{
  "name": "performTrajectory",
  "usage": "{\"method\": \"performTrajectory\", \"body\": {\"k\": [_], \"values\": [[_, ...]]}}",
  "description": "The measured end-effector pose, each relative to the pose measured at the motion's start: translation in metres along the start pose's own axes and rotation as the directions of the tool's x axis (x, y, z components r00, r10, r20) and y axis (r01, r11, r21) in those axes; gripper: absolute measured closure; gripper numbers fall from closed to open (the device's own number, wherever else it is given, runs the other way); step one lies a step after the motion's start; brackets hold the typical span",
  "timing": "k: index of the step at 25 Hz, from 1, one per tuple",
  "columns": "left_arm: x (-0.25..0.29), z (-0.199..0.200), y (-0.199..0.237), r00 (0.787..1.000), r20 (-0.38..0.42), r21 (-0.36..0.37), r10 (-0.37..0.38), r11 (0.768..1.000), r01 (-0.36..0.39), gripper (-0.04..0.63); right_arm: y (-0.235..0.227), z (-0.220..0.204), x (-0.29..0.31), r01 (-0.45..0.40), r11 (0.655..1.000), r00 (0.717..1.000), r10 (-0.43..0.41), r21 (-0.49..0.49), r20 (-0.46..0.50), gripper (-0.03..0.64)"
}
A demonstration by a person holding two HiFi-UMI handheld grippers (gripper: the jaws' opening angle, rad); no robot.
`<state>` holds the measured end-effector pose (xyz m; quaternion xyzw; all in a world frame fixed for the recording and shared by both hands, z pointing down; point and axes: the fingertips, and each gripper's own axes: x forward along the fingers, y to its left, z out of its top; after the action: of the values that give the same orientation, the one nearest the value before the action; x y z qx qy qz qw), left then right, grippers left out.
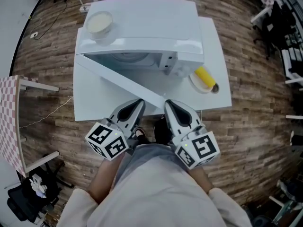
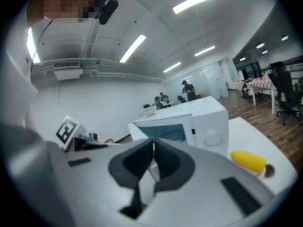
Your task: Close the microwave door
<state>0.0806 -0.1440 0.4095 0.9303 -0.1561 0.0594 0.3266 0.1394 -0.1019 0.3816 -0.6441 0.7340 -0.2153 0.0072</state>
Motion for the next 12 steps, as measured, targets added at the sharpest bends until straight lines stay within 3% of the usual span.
{"method": "performTrajectory", "body": {"k": [12], "values": [[0.025, 0.008, 0.0, 1.0, 0.008, -0.009, 0.005, 1.0, -0.005, 0.581, -0.023, 0.007, 0.003, -0.001, 1.0, 1.0, 0.001, 0.003, -0.002, 0.594]]}}
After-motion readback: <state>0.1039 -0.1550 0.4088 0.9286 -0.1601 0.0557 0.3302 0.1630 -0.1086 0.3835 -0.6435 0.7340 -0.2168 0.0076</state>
